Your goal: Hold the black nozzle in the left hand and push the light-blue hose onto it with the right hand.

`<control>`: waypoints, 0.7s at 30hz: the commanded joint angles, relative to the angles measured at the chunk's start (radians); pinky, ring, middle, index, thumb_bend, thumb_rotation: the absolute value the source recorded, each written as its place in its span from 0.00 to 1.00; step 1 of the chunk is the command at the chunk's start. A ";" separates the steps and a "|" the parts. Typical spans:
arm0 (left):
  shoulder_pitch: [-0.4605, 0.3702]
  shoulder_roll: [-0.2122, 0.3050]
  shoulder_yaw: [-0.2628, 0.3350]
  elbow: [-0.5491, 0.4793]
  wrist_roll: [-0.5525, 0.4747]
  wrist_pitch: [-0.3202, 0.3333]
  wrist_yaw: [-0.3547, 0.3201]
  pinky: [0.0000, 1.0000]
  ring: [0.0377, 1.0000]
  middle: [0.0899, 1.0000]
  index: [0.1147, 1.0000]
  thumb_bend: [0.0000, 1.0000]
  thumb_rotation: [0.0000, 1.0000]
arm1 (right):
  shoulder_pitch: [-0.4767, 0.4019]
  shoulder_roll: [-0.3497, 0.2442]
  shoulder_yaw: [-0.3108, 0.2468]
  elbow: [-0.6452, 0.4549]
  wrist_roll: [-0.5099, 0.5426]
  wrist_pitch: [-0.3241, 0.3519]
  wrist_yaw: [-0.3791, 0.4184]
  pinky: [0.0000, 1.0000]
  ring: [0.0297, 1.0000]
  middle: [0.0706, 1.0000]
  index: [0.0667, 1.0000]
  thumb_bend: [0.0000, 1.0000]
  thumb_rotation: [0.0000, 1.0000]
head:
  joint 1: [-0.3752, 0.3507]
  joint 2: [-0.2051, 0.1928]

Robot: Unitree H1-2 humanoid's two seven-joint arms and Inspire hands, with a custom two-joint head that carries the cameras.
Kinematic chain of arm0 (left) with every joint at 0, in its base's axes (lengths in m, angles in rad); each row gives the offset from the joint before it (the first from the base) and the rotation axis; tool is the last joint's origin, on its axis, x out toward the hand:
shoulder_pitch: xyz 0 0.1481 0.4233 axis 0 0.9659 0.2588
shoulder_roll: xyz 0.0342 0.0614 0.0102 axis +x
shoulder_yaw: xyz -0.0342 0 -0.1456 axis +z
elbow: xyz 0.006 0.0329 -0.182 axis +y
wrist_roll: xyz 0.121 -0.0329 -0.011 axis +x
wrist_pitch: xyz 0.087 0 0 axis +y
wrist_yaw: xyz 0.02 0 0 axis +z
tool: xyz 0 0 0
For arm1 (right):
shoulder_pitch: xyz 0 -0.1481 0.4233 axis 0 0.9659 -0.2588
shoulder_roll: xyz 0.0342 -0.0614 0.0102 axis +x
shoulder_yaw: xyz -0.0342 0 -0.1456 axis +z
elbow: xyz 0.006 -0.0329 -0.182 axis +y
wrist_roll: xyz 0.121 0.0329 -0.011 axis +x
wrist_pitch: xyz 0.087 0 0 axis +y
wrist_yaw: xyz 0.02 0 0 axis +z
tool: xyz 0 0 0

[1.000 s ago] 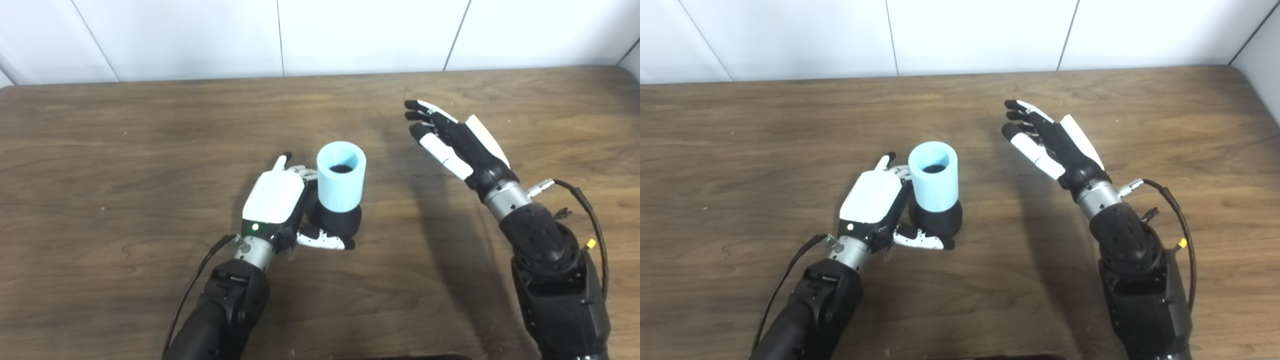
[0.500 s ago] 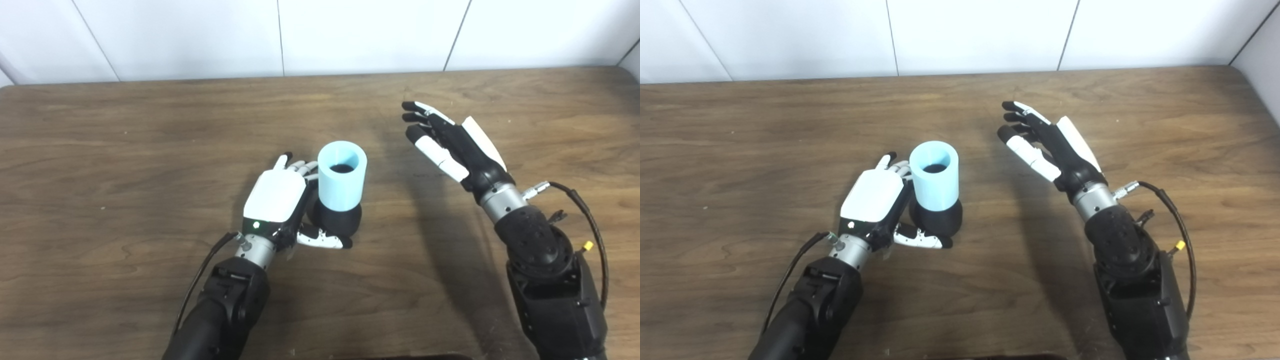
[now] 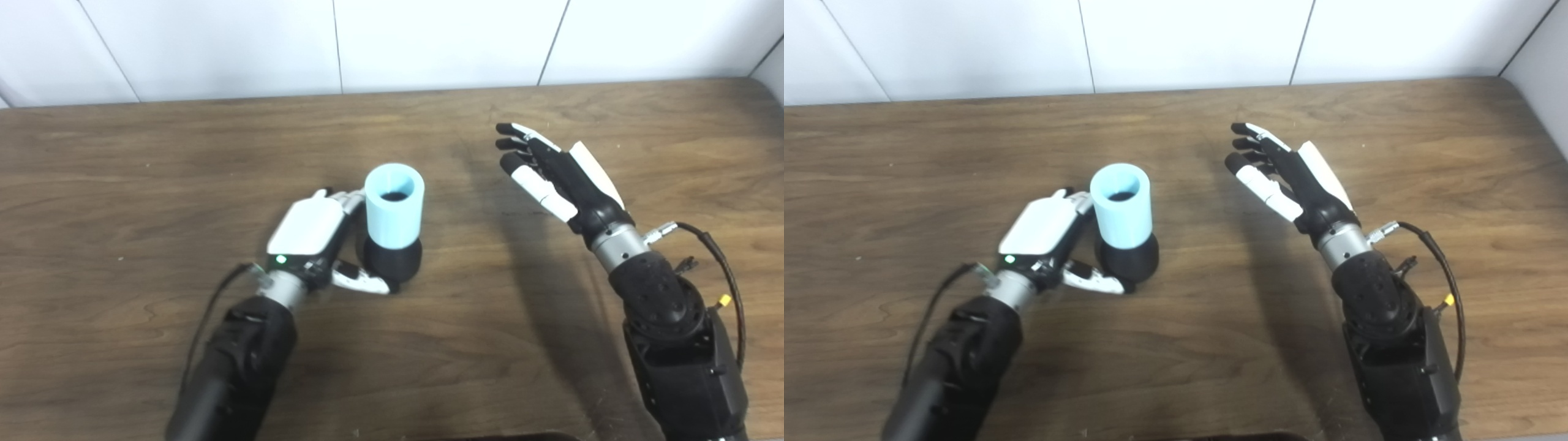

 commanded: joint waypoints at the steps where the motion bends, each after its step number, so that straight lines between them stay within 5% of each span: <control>1: -0.050 0.012 0.023 -0.062 -0.042 0.002 -0.026 0.97 0.92 0.92 0.96 1.00 0.41 | -0.026 -0.013 -0.008 -0.010 0.002 -0.018 -0.024 0.75 0.79 0.82 0.87 0.54 1.00 | -0.001 0.001; 7: -0.069 0.041 0.077 -0.102 -0.089 0.038 -0.071 0.96 0.93 0.93 0.98 1.00 0.41 | -0.027 -0.013 -0.011 -0.009 0.011 -0.018 -0.024 0.74 0.79 0.81 0.87 0.54 1.00 | -0.002 0.002; 21: -0.043 0.078 0.166 -0.110 -0.161 0.029 -0.026 0.93 0.93 0.93 0.97 1.00 0.44 | -0.034 -0.010 -0.032 0.001 0.050 -0.028 -0.034 0.73 0.79 0.81 0.87 0.53 0.97 | 0.001 -0.004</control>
